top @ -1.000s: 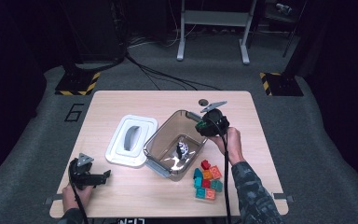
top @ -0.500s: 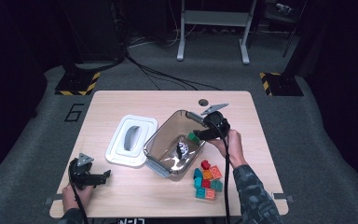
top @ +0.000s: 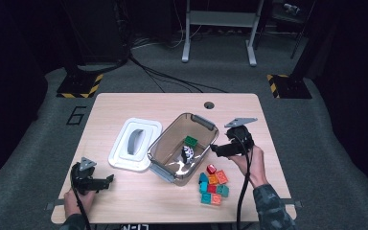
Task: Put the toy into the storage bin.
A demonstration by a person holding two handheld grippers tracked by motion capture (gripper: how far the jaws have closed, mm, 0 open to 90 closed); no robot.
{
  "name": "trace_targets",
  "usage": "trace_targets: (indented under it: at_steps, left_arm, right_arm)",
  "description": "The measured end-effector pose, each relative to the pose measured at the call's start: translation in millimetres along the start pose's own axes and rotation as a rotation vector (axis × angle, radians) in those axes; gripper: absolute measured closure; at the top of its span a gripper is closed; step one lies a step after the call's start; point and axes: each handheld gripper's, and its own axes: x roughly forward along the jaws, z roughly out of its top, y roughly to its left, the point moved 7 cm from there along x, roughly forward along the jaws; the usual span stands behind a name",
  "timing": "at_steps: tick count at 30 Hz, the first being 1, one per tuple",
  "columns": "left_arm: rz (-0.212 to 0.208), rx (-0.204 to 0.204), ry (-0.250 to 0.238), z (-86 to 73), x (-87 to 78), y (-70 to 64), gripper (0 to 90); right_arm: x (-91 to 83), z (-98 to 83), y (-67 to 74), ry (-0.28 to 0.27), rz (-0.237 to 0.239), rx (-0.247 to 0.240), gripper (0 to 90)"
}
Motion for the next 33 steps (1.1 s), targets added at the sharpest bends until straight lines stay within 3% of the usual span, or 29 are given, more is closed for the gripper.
trace_targets:
  at_steps: [8,19,28,33]
  left_arm:
    - [0.003,0.000,0.000,0.0,0.0,0.2,0.0]
    - [0.003,0.000,-0.001,0.1,0.0,0.2,0.0]
    - [0.002,0.000,0.001,0.0,0.0,0.2,0.0]
    - [0.002,-0.001,0.000,0.1,0.1,0.1,0.0]
  right_arm:
    - [-2.8,-41.3,-4.9,0.026,-0.019,0.058,2.0]
    - [18.5,-97.6,2.2,0.123,0.006,0.131,0.0]
    - [37.2,-114.0,12.1,0.198,-0.025,0.127,28.9]
    - [39.8,-114.6,10.3,0.202,-0.020,0.150,36.2]
